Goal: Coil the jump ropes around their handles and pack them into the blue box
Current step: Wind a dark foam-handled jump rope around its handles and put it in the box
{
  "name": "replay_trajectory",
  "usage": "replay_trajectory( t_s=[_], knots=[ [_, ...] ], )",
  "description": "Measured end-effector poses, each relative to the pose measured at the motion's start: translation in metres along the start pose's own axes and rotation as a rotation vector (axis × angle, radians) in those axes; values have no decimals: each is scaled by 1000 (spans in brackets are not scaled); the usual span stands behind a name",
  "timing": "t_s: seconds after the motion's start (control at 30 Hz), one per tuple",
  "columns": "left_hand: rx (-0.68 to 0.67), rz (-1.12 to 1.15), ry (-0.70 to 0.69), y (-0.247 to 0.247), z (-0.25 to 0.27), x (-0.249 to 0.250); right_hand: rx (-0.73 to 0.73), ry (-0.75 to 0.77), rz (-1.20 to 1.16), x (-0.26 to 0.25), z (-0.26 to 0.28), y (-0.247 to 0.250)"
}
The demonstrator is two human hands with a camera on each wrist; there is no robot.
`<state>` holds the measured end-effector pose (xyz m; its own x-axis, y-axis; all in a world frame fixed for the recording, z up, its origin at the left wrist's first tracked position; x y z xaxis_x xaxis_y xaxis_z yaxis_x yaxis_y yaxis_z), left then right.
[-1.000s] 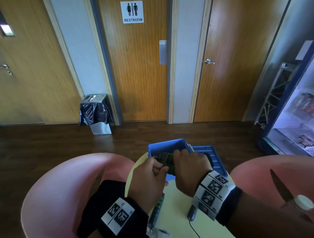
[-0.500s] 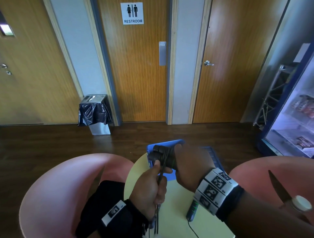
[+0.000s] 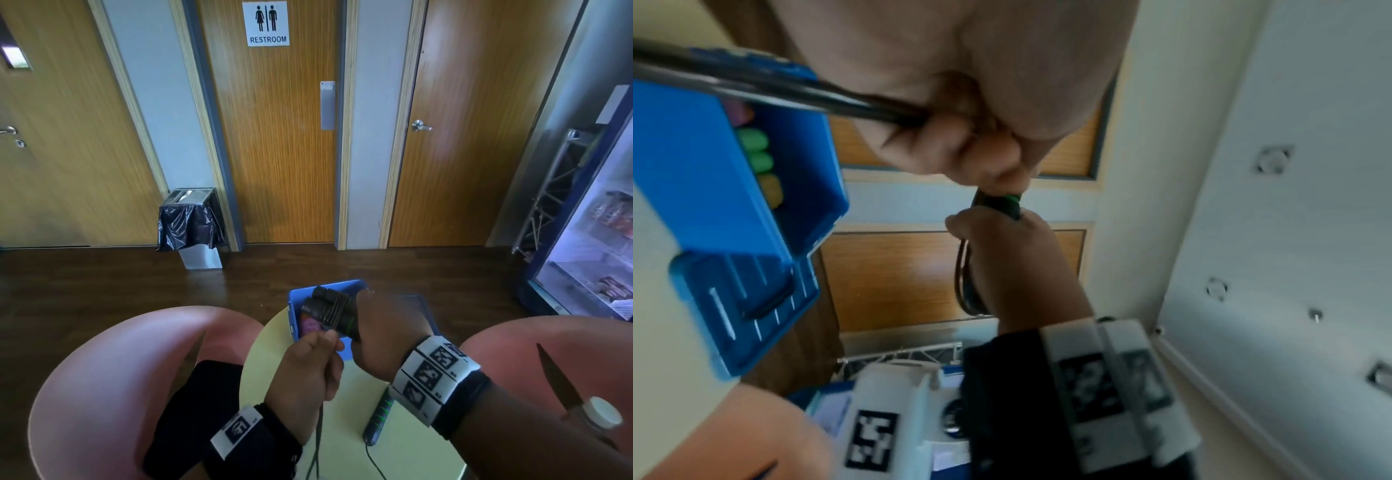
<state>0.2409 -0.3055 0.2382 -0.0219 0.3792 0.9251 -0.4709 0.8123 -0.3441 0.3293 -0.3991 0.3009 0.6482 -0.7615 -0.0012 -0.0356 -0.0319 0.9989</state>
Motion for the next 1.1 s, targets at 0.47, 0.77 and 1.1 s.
replay_trajectory(
  t_s=[0.47, 0.77, 1.1],
  knots=[
    [-2, -243, -199, -74, -19, -30, -487, -193, -1162, 111, 7, -34],
    [5, -285, -301, -117, -39, -44, -897, 2, -1673, 157, 23, -61],
    [177, -547, -372, -133, -41, -46, -617, -192, -1079, 210, 0, -75]
  ],
)
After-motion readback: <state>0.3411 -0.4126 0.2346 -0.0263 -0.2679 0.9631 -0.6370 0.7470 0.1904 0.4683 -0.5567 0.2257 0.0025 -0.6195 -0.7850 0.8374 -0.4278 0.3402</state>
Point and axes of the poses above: each hand's wrist, its own z-axis away from the middle knuckle, its own y-axis out of the back of the hand, x = y × z, the point moved 4 cm from there along -z, towards the middle knuckle, and after that the axes turned 5 degrees about z, right-handed, at the moved point
